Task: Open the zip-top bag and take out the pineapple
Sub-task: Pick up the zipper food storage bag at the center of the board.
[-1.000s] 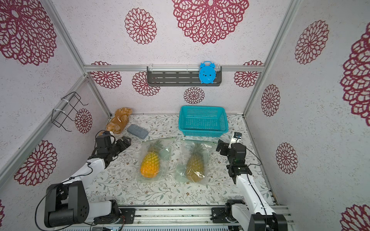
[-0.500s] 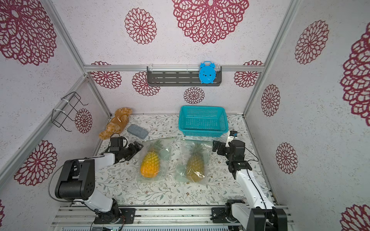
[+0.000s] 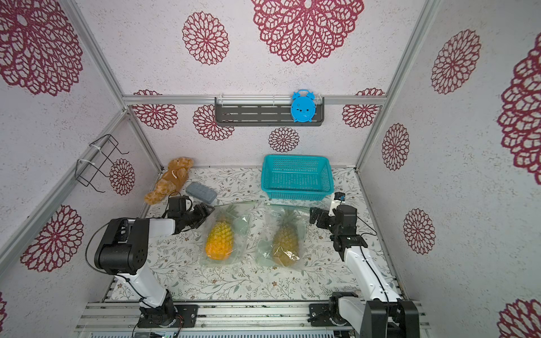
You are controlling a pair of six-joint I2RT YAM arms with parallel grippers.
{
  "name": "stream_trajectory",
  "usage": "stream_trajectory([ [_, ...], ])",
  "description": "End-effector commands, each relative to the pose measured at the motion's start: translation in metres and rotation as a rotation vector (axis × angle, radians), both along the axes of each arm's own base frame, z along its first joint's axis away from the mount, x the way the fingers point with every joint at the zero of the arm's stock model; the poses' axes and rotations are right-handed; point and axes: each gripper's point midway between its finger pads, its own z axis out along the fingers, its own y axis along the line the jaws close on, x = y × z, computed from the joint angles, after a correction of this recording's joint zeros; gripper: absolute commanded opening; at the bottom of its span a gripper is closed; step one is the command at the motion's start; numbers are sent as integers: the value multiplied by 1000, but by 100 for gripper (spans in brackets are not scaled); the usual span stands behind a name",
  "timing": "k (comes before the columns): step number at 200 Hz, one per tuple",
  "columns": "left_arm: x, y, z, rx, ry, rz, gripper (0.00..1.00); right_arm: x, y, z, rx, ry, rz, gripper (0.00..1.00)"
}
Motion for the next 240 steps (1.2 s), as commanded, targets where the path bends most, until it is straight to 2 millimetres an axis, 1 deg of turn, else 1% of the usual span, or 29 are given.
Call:
stream_trajectory([
  [1,1,-6,-11,-11,25,-6,64,6,4,21,11,-48,15,99],
  [8,3,-6,-12,-19,24,-8,58,6,4,21,10,-46,15,99],
  [16,3,-8,-13,-29,26,-9,48,5,4,21,10,-45,14,99],
  [27,4,-11,-10,-47,17,-18,36,5,4,19,6,-40,14,99],
  [37,5,-12,-7,-52,8,-21,24,4,4,18,3,-34,14,99],
  [53,6,-15,2,-57,-13,-33,11,3,5,15,0,-24,17,99],
  [63,6,-15,8,-55,-24,-40,0,3,5,14,1,-20,19,99],
  [95,5,-16,34,-29,-68,-61,0,2,11,17,8,-22,39,99],
  [129,2,-18,71,25,-131,-101,0,2,25,35,13,-73,83,99],
  [157,-1,-19,104,74,-184,-123,0,3,41,50,18,-103,127,99],
  [177,-2,-21,125,105,-226,-142,0,4,57,61,10,-125,163,99],
  [204,-5,-27,152,124,-279,-195,0,8,89,83,-14,-174,249,99],
  [240,-12,-39,184,150,-333,-256,0,17,124,97,-46,-191,321,99],
])
